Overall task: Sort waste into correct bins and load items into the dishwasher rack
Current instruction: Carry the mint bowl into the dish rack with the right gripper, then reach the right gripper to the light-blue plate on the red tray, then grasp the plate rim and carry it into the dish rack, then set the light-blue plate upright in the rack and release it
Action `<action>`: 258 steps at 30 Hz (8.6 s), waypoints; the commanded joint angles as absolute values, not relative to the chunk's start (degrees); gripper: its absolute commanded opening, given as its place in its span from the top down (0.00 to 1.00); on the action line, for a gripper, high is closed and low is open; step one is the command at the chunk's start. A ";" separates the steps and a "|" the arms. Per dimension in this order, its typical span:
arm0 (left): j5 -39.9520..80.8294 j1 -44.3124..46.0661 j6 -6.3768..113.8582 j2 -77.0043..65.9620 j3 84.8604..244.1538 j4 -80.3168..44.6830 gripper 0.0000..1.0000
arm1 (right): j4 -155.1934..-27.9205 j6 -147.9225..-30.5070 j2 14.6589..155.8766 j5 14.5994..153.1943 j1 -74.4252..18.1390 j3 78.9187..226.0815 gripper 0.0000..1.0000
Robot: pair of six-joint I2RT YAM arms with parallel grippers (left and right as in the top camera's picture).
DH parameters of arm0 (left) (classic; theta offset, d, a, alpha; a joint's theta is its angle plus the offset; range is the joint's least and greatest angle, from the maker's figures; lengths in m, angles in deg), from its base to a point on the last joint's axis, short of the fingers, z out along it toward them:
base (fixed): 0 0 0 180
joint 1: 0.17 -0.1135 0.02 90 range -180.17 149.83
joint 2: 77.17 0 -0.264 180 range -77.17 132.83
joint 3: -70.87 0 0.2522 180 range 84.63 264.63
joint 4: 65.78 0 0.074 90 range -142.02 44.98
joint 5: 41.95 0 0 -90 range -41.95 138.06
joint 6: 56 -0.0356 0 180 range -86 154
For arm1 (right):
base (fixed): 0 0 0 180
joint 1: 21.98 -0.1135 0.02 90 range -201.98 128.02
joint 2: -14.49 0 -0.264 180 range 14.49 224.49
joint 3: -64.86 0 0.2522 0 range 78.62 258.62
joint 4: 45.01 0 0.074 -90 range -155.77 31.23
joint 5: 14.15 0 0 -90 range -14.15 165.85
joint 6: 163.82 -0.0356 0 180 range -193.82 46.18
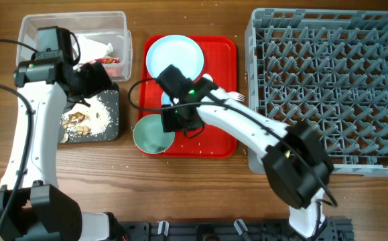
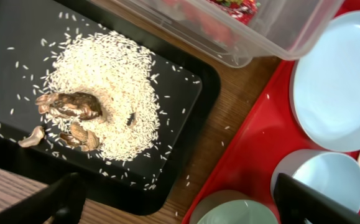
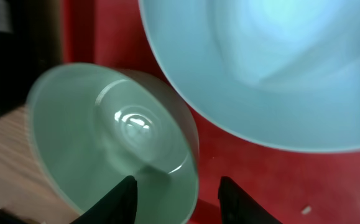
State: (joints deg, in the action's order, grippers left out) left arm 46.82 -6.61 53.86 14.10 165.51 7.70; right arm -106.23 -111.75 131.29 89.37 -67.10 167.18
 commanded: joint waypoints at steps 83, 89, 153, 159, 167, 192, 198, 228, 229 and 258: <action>47.67 -7.81 53.84 13.59 165.21 7.53 0.00 | -83.09 -82.50 124.64 48.11 -48.22 167.61 0.29; 47.67 -7.81 53.84 13.59 165.21 7.55 0.00 | -89.71 -103.99 123.18 93.37 -48.94 165.14 0.38; 47.69 -7.81 53.84 13.59 165.21 7.55 0.00 | -122.10 -91.79 119.40 13.16 -46.91 160.27 0.96; 47.67 -7.81 53.84 13.59 165.21 7.53 0.00 | -121.23 -91.75 119.42 18.62 -47.17 160.27 0.96; 47.69 -7.81 53.84 13.59 165.21 7.53 0.00 | -122.47 -88.93 119.40 31.01 -52.11 160.34 0.50; 47.69 -7.81 53.84 13.59 165.21 7.53 0.00 | -84.46 -108.62 127.42 69.50 -54.16 170.78 0.18; 47.69 -7.81 53.84 13.59 165.21 7.53 0.00 | -82.87 -112.32 137.47 74.68 -54.16 170.78 0.25; 47.67 -7.81 53.84 13.59 165.21 7.55 0.00 | -88.73 -97.48 133.25 87.78 -48.98 173.36 0.96; 47.69 -7.81 53.84 13.59 165.21 7.55 0.00 | -89.14 -95.84 130.13 86.20 -48.35 173.41 0.96; 47.69 -7.81 53.84 13.59 165.21 7.53 0.00 | -107.76 -75.05 108.47 12.65 -35.17 159.75 0.96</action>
State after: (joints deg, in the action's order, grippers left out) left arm 46.95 -7.42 53.86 14.10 165.45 7.55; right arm -109.71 -76.52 106.61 13.42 -35.41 161.91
